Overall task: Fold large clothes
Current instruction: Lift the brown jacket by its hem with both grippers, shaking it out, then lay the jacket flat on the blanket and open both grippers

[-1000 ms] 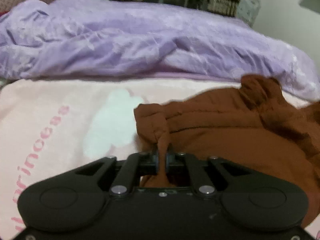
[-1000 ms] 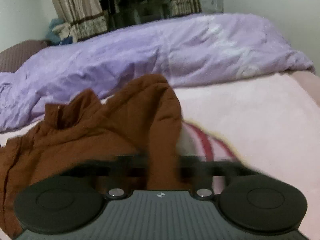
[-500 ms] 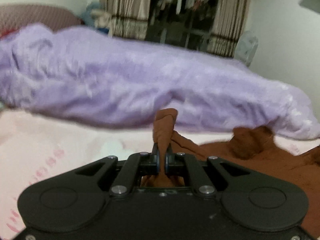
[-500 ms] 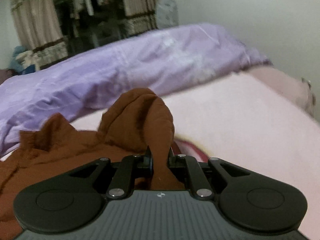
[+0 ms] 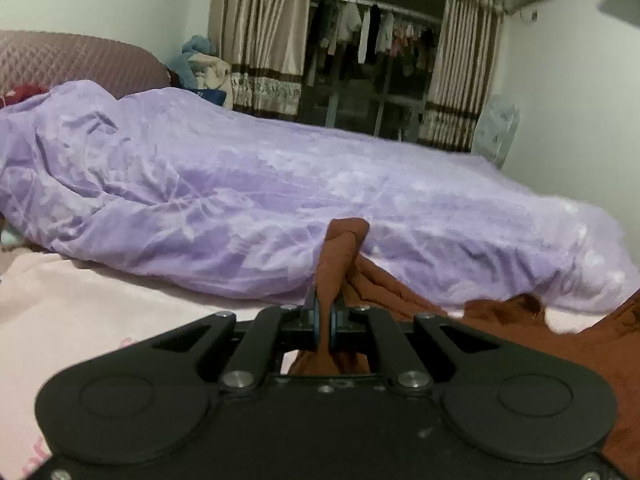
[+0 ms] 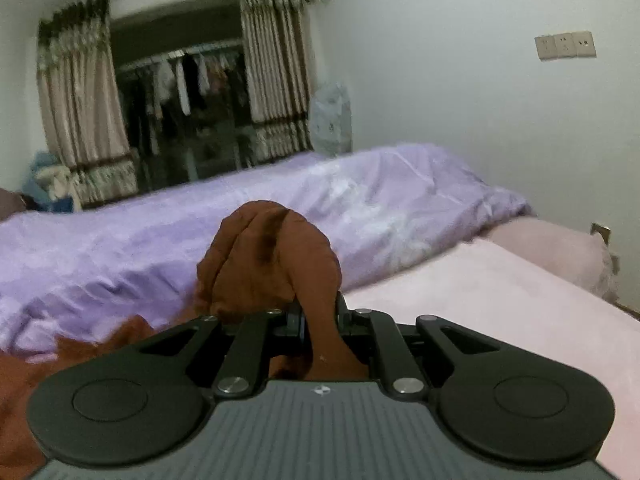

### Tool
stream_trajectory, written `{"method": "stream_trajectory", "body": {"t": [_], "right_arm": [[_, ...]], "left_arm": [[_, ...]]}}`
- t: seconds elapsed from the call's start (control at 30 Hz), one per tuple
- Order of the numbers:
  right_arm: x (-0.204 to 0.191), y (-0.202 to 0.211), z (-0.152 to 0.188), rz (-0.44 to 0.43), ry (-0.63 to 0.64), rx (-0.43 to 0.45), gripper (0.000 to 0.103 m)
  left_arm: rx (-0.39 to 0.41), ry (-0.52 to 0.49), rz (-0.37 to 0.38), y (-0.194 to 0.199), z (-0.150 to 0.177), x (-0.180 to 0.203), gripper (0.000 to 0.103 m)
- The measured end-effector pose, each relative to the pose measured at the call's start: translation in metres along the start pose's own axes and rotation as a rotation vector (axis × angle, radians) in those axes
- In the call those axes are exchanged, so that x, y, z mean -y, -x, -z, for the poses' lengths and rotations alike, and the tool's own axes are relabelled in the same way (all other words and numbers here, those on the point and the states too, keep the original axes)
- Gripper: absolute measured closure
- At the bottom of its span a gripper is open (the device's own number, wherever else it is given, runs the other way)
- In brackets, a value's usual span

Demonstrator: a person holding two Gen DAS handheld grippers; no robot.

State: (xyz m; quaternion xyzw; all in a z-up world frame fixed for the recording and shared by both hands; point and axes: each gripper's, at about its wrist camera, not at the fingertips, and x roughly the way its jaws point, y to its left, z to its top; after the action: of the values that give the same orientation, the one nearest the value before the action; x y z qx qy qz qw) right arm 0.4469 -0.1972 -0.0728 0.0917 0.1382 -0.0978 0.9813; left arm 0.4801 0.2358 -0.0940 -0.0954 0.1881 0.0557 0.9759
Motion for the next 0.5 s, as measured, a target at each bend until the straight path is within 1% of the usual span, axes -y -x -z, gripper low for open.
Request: {"method": "stream_trajectory", "body": {"t": [0.1,0.2,0.27,0.33,0.37,0.4,0.43,0.47,0.5], "right_arm": [[0.008,-0.031,0.023,0.022,-0.030,-0.105,0.091],[0.014,-0.052,0.050,0.022,-0.050,-0.157,0.091],[0.013,-0.056,0.052,0.024,-0.053,-0.181,0.091],[0.008,-0.058,0.049,0.042,-0.024,-0.223,0.088],[0.004,-0.062,0.050,0.047,0.012,-0.270,0.086],[0.001,-0.065,0.050,0.051,0.036,-0.299,0.079],[0.000,-0.065,0.049,0.060,0.042,-0.297,0.064],[0.002,-0.063,0.047,0.055,0.032,-0.289,0.059],[0.004,-0.059,0.044,0.041,0.019,-0.273,0.055]], "left_arm": [[-0.066,0.008,-0.008,-0.028,0.025,-0.005,0.097],[-0.151,0.038,-0.025,-0.060,0.061,-0.013,0.096],[-0.153,0.042,-0.030,-0.066,0.073,-0.013,0.095],[-0.158,0.031,-0.041,-0.065,0.071,-0.012,0.093],[-0.172,0.011,-0.055,-0.066,0.069,-0.010,0.085],[-0.179,-0.015,-0.074,-0.067,0.069,-0.008,0.074],[-0.179,-0.034,-0.097,-0.067,0.069,-0.006,0.068],[-0.182,-0.045,-0.124,-0.064,0.066,-0.006,0.054],[-0.176,-0.051,-0.151,-0.057,0.063,-0.008,0.050]]}}
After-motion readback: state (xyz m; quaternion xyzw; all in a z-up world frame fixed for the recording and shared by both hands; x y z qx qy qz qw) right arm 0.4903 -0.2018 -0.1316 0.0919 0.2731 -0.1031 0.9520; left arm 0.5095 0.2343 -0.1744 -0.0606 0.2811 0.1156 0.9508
